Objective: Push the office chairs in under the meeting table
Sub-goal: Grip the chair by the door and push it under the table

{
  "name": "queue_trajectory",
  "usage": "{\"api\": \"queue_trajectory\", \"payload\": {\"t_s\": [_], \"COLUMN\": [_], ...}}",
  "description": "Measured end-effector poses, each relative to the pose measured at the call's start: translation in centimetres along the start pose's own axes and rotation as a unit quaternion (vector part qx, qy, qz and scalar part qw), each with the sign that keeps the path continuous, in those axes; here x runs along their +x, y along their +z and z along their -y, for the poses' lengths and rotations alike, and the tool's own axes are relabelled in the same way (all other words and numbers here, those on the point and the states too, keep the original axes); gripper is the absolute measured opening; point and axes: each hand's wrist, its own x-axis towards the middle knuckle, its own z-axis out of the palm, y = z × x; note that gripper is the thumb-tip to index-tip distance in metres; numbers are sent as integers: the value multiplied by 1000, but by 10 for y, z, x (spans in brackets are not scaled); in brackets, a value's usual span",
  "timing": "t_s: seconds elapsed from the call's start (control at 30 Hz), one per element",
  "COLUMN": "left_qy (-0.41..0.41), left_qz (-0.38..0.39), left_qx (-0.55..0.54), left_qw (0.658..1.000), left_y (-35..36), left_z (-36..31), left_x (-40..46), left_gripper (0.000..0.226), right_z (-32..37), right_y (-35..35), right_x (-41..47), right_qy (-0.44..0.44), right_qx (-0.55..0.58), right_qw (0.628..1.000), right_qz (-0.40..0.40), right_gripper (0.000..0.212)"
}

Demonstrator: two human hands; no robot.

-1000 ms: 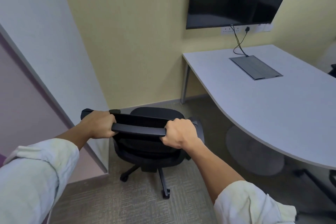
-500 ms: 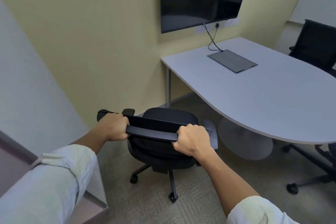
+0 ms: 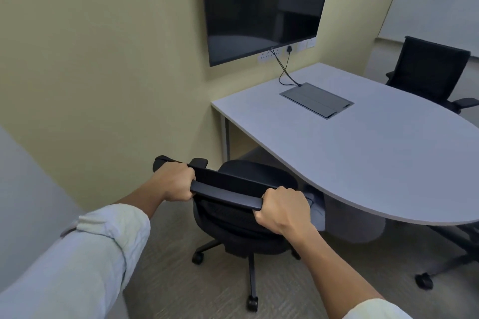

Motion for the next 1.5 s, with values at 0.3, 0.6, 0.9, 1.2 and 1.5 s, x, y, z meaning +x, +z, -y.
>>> {"api": "queue_trajectory", "payload": {"t_s": [0.3,0.6,0.9,1.2,1.5], "left_qy": [33,89,174,222,241], "left_qz": [5,-12,-32,-25,-45], "left_qx": [13,12,20,45,37], "left_qw": [999,996,984,974,969], "left_y": [-9,-18,-26,-37,-30], "left_z": [37,92,153,203,219], "left_x": [117,236,360,457,471], "left_gripper": [12,12,10,12,5], "right_z": [-25,-27,-11,7,10], "right_y": [7,20,32,40,44], "right_x": [90,185,287,373,390], "right_qy": [37,105,196,259,253], "right_qx": [32,45,20,33,14], "right_qw": [999,993,980,965,967], "right_qz": [0,-7,-16,-32,-36], "right_gripper": [31,31,34,35,38]}}
